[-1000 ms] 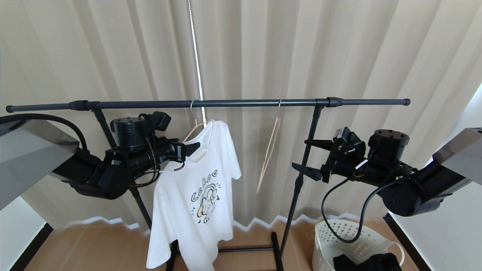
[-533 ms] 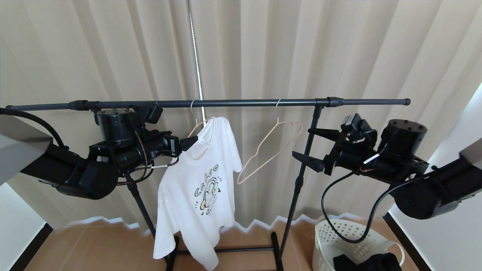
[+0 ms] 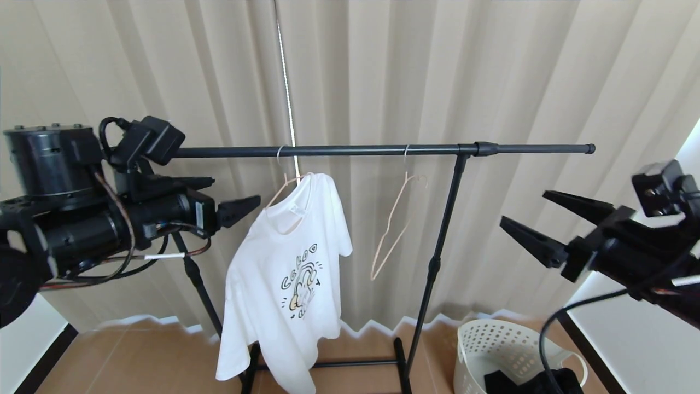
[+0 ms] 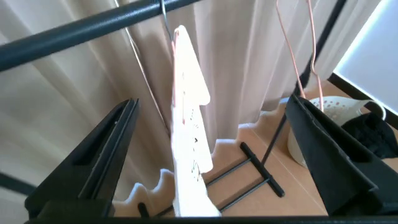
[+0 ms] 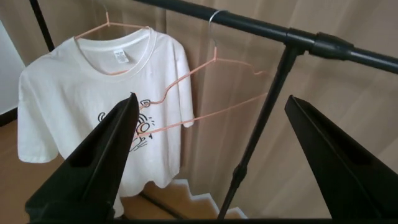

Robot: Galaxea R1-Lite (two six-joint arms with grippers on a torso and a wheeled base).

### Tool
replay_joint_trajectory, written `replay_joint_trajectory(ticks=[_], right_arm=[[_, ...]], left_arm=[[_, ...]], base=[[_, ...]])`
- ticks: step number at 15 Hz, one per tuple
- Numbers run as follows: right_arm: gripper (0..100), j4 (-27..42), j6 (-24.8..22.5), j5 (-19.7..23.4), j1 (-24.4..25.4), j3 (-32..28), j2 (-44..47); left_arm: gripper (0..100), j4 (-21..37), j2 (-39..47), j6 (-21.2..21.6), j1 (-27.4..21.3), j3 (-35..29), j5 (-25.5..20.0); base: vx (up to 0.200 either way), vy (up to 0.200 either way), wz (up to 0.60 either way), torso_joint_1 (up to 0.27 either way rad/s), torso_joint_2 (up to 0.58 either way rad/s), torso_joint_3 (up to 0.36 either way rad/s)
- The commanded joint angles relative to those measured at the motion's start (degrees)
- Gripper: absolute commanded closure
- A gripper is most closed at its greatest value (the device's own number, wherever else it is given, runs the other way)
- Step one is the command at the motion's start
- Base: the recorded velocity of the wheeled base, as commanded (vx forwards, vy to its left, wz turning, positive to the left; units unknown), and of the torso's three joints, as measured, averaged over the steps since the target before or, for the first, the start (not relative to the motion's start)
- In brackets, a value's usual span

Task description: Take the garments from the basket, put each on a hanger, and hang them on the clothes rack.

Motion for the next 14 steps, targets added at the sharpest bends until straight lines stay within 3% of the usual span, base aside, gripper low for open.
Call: replay_joint_trajectory(ticks=[1,3,4,5,8,11,14], right_arm=[[0,0.1,0.1,-0.9,-3.9,9.7,-11.8],[0,1.6,0.1,-1.5,-4.7,19.0,-20.6],[0,3.4,0.0,-2.0,-4.7,20.9,-24.6],[0,9.6,-0.1,-2.7,-4.7,20.9,-29.7],[0,32.8,-0.4,-3.1,-4.7,20.9,-47.7],[0,51.6,-0.3,-4.7,-5.0,20.9,-66.1],[0,62.1,-0.1,-5.5,-5.0,20.9,-75.2]], left_arm=[[0,0.9,-15.1,0.5,-1.8,12.9,0.1],[0,1.0,-29.5,0.4,-2.3,26.6,0.3],[0,1.1,-34.5,0.3,-1.8,30.5,0.4],[0,1.8,-39.6,-0.3,-0.7,33.6,0.6],[0,11.2,-53.1,-2.2,4.3,37.2,0.5],[0,23.4,-66.8,-5.7,4.6,37.3,0.3],[0,26.0,-74.3,-6.0,4.4,40.5,0.4]], base=[[0.0,0.0,0.0,0.0,0.0,0.0],[0.0,0.0,0.0,0.0,0.0,0.0],[0.0,0.0,0.0,0.0,0.0,0.0],[0.0,0.0,0.0,0.0,0.0,0.0],[0.0,0.0,0.0,0.0,0.0,0.0],[0.0,0.0,0.0,0.0,0.0,0.0],[0.0,0.0,0.0,0.0,0.0,0.0]])
